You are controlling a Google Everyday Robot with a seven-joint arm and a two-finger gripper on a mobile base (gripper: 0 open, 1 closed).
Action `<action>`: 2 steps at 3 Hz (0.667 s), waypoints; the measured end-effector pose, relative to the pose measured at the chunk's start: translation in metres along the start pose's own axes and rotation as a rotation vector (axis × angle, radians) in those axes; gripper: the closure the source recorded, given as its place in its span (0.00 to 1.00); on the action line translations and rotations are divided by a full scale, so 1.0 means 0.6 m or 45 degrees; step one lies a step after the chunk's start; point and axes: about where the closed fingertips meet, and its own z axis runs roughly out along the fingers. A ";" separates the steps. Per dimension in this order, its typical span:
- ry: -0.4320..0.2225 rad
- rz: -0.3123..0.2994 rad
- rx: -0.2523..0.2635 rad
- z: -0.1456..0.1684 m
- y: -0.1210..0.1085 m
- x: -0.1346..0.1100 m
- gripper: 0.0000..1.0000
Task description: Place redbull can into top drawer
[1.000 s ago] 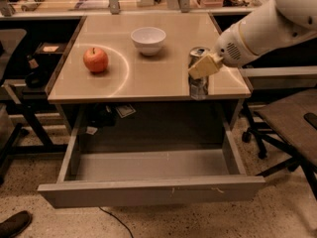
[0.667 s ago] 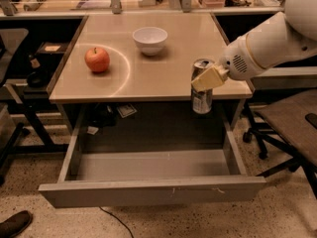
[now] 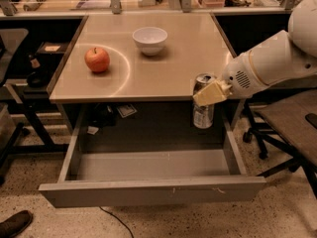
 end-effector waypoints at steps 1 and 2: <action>-0.004 0.062 -0.013 0.032 0.008 0.028 1.00; -0.011 0.157 0.001 0.088 0.013 0.077 1.00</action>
Offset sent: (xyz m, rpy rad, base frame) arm -0.0185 0.0109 -0.1295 0.0832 0.0949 -0.1935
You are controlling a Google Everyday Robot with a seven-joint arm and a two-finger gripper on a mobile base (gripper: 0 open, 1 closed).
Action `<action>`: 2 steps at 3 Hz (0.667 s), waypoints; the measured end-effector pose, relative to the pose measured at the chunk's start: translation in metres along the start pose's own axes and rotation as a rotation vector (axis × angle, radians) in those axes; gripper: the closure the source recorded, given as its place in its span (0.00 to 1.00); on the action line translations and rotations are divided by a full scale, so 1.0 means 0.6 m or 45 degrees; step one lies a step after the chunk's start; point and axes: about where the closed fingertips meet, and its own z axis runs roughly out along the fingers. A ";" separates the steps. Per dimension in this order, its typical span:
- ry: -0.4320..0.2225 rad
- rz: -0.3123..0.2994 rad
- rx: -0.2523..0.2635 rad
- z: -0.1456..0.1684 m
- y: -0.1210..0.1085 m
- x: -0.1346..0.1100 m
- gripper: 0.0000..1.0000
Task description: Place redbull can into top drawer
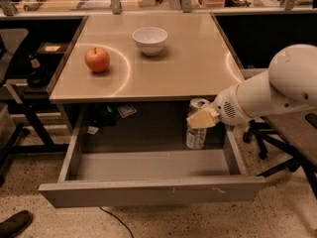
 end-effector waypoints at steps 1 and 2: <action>-0.028 0.046 0.014 0.045 -0.007 0.026 1.00; -0.049 0.067 0.012 0.087 -0.012 0.041 1.00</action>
Offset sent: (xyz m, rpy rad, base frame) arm 0.0147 0.0180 -0.0888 0.0631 -0.0025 -0.0777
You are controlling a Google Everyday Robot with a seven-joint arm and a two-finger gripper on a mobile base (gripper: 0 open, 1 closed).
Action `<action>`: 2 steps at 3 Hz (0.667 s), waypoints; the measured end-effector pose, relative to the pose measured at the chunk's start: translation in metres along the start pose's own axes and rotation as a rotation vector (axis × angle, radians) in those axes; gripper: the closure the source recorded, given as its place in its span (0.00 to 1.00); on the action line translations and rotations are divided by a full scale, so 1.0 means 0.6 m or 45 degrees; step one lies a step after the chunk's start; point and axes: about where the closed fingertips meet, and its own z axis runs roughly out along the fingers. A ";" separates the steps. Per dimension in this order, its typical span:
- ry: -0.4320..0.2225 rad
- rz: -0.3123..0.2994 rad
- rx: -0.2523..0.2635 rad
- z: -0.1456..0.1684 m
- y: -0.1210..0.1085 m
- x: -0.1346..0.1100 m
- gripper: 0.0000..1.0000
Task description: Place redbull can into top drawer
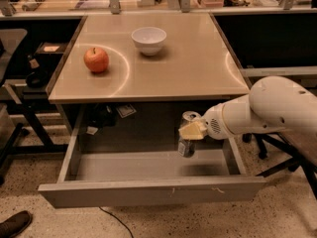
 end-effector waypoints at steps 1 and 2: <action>-0.007 0.016 -0.012 0.036 -0.002 0.017 1.00; 0.008 0.022 -0.029 0.072 0.002 0.036 1.00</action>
Offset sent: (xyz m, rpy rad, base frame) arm 0.0009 0.0242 -0.0729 0.0231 0.0436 0.0071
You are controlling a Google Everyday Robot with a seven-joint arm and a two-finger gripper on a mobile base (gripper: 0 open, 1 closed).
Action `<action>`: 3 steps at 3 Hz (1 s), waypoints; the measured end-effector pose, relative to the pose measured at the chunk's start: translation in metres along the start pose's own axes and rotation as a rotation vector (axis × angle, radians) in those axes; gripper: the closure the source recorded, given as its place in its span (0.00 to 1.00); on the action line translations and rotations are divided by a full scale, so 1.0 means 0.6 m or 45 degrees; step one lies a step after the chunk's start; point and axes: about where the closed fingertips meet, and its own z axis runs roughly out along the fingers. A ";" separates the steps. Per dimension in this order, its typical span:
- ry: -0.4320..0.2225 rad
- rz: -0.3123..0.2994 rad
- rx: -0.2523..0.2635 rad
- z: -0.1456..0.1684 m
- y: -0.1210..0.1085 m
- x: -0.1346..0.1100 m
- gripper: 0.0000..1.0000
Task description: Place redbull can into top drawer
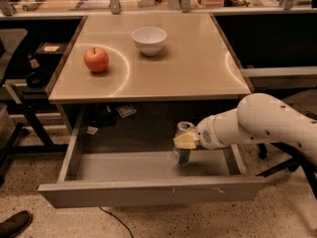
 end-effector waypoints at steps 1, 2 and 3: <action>0.005 -0.019 -0.005 0.031 0.004 0.006 1.00; 0.011 -0.056 0.009 0.056 0.003 0.002 1.00; 0.013 -0.078 0.027 0.076 -0.001 -0.001 1.00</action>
Offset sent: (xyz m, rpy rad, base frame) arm 0.0203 0.0281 -0.0369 -0.0533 -0.0431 0.0443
